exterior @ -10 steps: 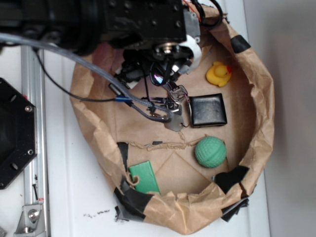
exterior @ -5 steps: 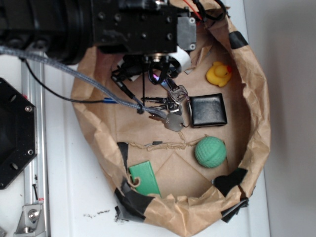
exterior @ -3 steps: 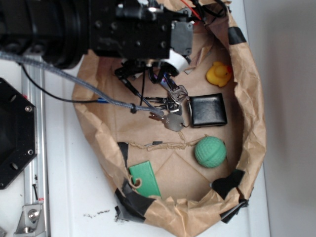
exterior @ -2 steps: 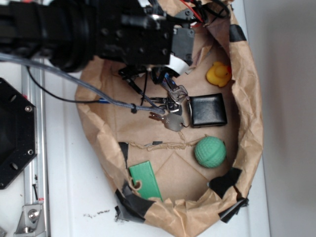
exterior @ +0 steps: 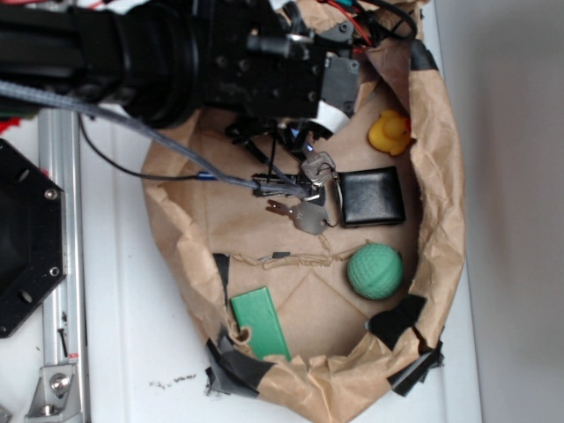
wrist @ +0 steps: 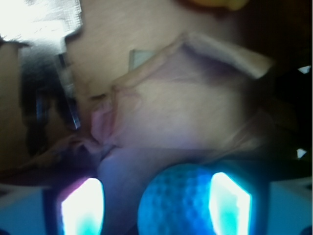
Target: Grab the blue ball.
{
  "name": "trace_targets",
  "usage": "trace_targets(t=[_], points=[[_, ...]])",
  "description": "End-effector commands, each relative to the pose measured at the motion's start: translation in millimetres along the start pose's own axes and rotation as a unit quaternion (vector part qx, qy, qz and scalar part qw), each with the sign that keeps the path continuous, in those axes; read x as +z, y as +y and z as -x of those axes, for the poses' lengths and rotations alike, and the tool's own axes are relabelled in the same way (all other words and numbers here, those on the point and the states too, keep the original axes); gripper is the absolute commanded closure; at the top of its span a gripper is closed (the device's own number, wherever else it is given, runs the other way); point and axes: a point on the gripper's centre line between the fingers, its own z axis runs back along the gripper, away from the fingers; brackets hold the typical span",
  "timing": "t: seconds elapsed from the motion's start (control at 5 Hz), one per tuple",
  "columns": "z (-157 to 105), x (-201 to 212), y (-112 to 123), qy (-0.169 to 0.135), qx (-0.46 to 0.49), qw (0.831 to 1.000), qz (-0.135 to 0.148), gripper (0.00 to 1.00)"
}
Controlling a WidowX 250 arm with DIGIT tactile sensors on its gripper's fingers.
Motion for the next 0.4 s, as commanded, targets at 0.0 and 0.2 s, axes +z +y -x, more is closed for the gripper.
trace_targets(t=[0.0, 0.2], points=[[3.5, -2.5, -9.3, 0.000, 0.009, 1.000, 0.002, 1.00], [2.5, -1.0, -10.3, -0.001, 0.004, 1.000, 0.001, 1.00]])
